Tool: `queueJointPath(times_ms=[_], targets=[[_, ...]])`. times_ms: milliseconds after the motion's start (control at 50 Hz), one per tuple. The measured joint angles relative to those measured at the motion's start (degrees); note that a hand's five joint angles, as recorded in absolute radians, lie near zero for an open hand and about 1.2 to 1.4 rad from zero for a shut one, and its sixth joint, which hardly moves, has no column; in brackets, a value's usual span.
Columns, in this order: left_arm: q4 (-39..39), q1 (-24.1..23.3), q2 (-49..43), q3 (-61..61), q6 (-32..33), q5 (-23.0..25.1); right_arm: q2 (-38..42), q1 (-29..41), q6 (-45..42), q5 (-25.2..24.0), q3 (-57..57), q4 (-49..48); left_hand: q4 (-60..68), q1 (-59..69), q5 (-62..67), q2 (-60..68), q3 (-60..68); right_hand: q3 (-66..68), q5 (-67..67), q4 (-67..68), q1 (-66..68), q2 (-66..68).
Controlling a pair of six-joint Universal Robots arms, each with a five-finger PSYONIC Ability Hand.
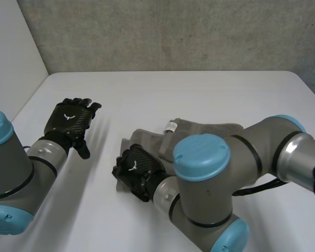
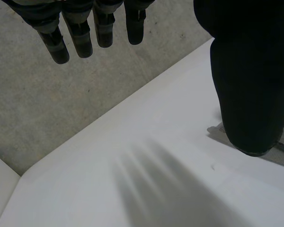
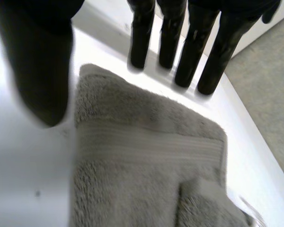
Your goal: Fold the towel.
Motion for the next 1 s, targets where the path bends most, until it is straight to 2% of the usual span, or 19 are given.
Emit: queueJointPath(times_ms=[60, 280, 420, 500, 600, 740, 1000], targets=[[0.2, 0.0, 0.0, -0.1, 0.0, 0.0, -3.0, -2.4, 0.0, 1.0, 2.7, -0.9, 0.0, 0.0, 0.0, 0.0, 0.0, -13.6, -12.5, -13.5, -13.0, -12.9], [0.4, -0.7, -0.2, 0.0, 0.2, 0.2, -15.9, -18.9, 6.4, 1.7, 17.3, -7.6, 0.0, 0.0, 0.0, 0.0, 0.0, -14.3, -12.5, -13.7, -14.7, -13.1], [1.0, -3.8, -2.0, 3.5, 0.8, 0.9, -17.7, -26.2, 8.0, 1.6, 20.6, -8.5, 1.0, 0.2, 0.0, 1.2, 0.9, -14.3, -12.5, -13.7, -14.7, -13.1], [1.0, -7.1, -4.8, 7.0, 1.0, 2.5, -17.6, -27.5, 8.0, 1.9, 20.4, -8.5, 1.9, 1.5, 0.0, 2.1, 1.8, -14.3, -12.5, -13.7, -14.7, -13.1], [-0.7, -11.9, -10.9, 13.7, 1.2, 7.1, -17.4, -28.5, 8.1, 2.3, 19.8, -8.5, 5.2, 4.8, 3.2, 5.4, 5.2, -14.3, -12.5, -13.7, -14.7, -13.1], [-4.8, -16.0, -19.5, 23.3, 2.9, 10.8, -17.3, -29.7, 9.2, 2.3, 19.6, -8.5, 10.7, 10.4, 8.6, 10.9, 10.7, -14.3, -12.5, -13.7, -14.7, -13.1], [-9.6, -17.3, -30.7, 34.7, 7.8, 10.6, -16.6, -30.9, 9.8, 1.7, 19.8, -8.6, 19.6, 19.1, 17.1, 19.7, 19.5, -14.3, -12.5, -13.7, -14.7, -13.1]])
